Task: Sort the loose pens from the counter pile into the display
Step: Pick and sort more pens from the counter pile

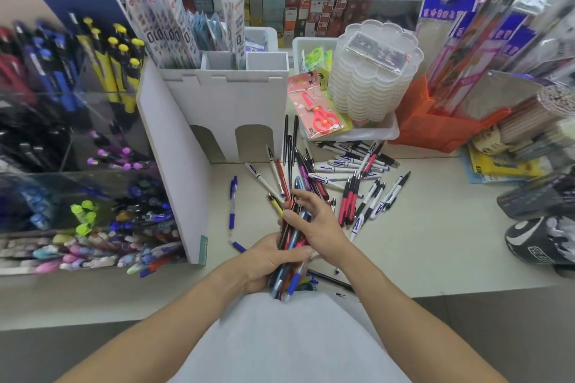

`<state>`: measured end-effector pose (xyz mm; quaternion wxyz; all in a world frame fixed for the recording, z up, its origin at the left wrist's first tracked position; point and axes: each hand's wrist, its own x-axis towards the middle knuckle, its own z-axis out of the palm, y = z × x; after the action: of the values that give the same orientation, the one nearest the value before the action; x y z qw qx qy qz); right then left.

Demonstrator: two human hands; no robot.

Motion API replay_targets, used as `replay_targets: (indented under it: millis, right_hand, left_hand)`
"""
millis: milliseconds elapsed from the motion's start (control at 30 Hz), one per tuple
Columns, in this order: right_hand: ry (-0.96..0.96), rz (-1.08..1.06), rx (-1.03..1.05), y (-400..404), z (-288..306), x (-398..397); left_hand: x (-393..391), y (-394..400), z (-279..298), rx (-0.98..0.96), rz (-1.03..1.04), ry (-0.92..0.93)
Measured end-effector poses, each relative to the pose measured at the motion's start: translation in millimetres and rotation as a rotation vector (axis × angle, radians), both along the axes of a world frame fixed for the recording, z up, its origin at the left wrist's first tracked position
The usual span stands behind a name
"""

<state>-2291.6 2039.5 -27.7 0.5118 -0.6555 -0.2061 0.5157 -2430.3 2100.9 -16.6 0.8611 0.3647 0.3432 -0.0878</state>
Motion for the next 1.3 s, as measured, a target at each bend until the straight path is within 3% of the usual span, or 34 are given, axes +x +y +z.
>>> replay_targets:
  millis: [133,300,467,600,767,867,933,1000,1100,1167,1300]
  right_hand:
    - [-0.019,0.018,-0.035,-10.0,-0.3,-4.6]
    - [0.003,-0.252,-0.098,-29.5,2.9,5.1]
    - [-0.081,0.377,-0.192,-55.3,-1.3,-18.7]
    - [-0.176,0.252,-0.172,-43.0,-2.7,-31.8]
    - [-0.292,0.372,-0.176,-37.2,17.6,-14.6]
    - [-0.190,0.209,-0.227,-41.4,31.8,1.5]
    - [-0.049,0.007,-0.164,-36.2,43.2,6.0]
    - [0.026,-0.024,-0.095,-24.6,56.7,9.4]
    - [-0.047,0.154,-0.112,-10.8,86.4,15.0]
    - [-0.117,0.160,-0.074,-9.0,106.1,23.7]
    - [-0.102,-0.163,0.163,-16.6,130.3,43.1]
  left_hand:
    - [-1.9,-3.0,-3.5,0.073,-0.053,0.052]
    - [0.0,4.5,-5.5,0.105,0.197,0.162]
    - [3.4,21.1,-8.5,0.153,0.400,0.212]
    - [7.1,33.4,-3.9,0.151,0.470,0.163]
    - [11.4,48.7,12.1,0.211,0.629,0.037]
    - [6.9,58.0,27.1,0.265,0.627,0.004]
    - [-1.3,57.9,39.1,0.241,0.507,-0.024]
    - [-9.7,52.5,47.1,0.202,0.385,-0.066]
    - [-17.8,44.4,52.0,0.091,0.354,-0.128]
    - [-22.2,43.2,53.0,0.057,0.345,-0.149]
    - [-31.9,43.1,52.2,0.001,0.324,-0.180]
